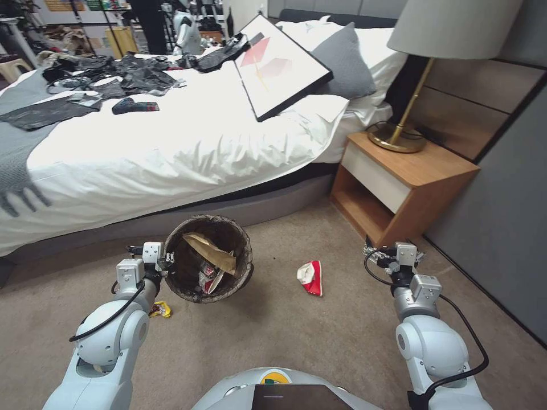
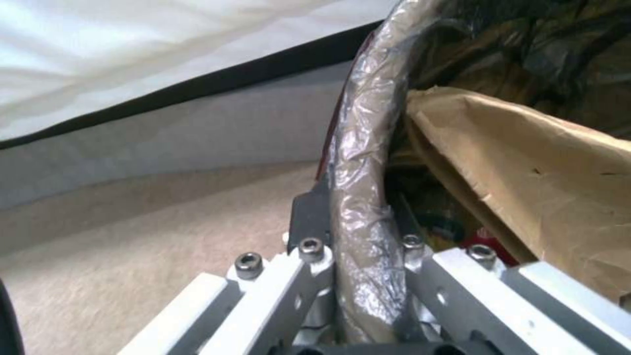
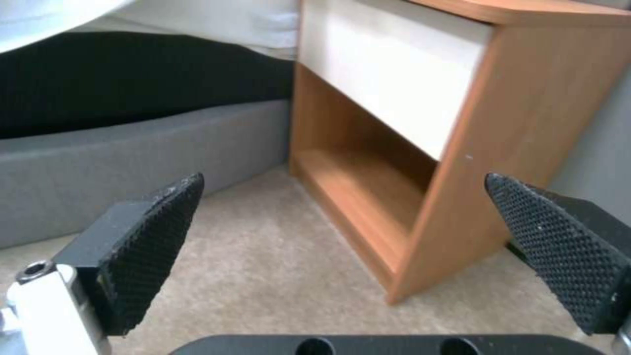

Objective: Pick up the trash bin, then pick up the garbage from the floor and place it into the trash bin.

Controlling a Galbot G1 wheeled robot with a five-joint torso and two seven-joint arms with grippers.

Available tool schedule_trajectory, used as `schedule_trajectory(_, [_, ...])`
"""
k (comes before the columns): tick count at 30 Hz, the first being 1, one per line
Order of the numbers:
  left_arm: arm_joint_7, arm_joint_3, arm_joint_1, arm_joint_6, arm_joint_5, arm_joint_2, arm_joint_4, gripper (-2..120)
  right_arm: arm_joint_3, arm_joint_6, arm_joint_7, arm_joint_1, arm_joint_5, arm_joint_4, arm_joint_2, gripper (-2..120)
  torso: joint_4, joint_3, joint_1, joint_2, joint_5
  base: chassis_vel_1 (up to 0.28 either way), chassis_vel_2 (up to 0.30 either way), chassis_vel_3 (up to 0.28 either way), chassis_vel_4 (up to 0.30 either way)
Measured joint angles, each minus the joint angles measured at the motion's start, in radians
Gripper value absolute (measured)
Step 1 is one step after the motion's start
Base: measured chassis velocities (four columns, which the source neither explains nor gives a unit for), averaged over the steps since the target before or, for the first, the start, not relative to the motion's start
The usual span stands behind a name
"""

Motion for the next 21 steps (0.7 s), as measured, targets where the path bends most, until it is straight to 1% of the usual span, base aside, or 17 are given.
schedule_trajectory(5, [0.001,-0.003,-0.002,0.000,0.001,0.000,0.001,3,0.001,0.009,-0.002,-0.003,0.002,0.006,-0.001,100,0.0000,0.000,0.000,0.000,0.0000,0.041,0.028,0.033,0.021])
schedule_trajectory(6, [0.001,-0.003,-0.002,0.000,0.001,0.000,0.003,3,0.001,0.018,-0.001,-0.004,-0.005,0.007,-0.001,100,-0.0003,0.000,0.000,0.000,0.0000,0.000,0.000,0.000,0.000])
schedule_trajectory(7, [0.001,-0.003,-0.003,0.000,0.001,-0.001,0.004,3,-0.004,0.023,0.015,-0.004,-0.038,0.008,-0.002,100,-0.0004,0.000,0.000,0.000,0.0000,0.000,0.000,0.000,0.000])
schedule_trajectory(8, [0.001,-0.003,-0.003,0.000,0.001,-0.001,0.004,3,-0.004,0.023,0.015,-0.004,-0.038,0.008,-0.002,100,-0.0004,0.000,0.000,0.000,0.0000,0.000,0.000,0.000,0.000])
schedule_trajectory(10, [0.001,-0.003,-0.002,0.000,0.002,-0.004,0.007,3,-0.031,0.056,0.069,-0.012,-0.125,0.010,-0.009,100,-0.0006,0.000,0.000,0.000,0.0000,0.000,0.000,0.000,0.000])
schedule_trajectory(14, [0.001,-0.002,-0.001,0.000,0.003,-0.007,0.008,3,-0.049,0.070,0.095,-0.005,-0.139,0.020,-0.021,100,-0.0004,0.000,0.000,0.000,0.0000,0.000,0.000,0.000,0.000])
schedule_trajectory(16, [0.002,0.001,-0.002,0.000,0.006,-0.009,0.008,3,-0.070,-0.008,0.129,0.044,-0.086,0.022,-0.047,100,-0.0003,0.000,0.000,0.000,0.0001,0.000,0.000,0.000,0.000])
schedule_trajectory(17, [0.002,0.001,-0.002,0.000,0.006,-0.009,0.008,3,-0.070,-0.008,0.129,0.044,-0.086,0.022,-0.047,100,-0.0003,0.000,0.000,0.000,0.0001,0.000,0.000,0.000,0.000])
schedule_trajectory(18, [0.002,0.002,-0.002,0.000,0.008,-0.010,0.008,3,-0.081,-0.126,0.163,0.092,-0.015,0.022,-0.071,100,-0.0001,0.000,0.000,0.000,0.0001,0.000,0.000,0.000,0.000])
schedule_trajectory(19, [0.002,0.001,-0.002,0.000,0.009,-0.009,0.008,3,-0.086,-0.206,0.201,0.128,0.054,0.017,-0.090,100,-0.0001,0.000,0.000,0.000,0.0001,0.000,0.000,0.000,0.000])
schedule_trajectory(20, [0.002,0.001,-0.002,0.000,0.009,-0.009,0.008,3,-0.086,-0.206,0.201,0.128,0.054,0.017,-0.090,100,-0.0001,0.000,0.000,0.000,0.0001,0.000,0.000,0.000,0.000])
schedule_trajectory(21, [0.002,0.000,-0.002,0.000,0.010,-0.009,0.008,3,-0.094,-0.311,0.256,0.176,0.165,0.004,-0.116,100,-0.0002,0.000,0.000,0.000,0.0001,0.000,0.000,0.000,0.000])
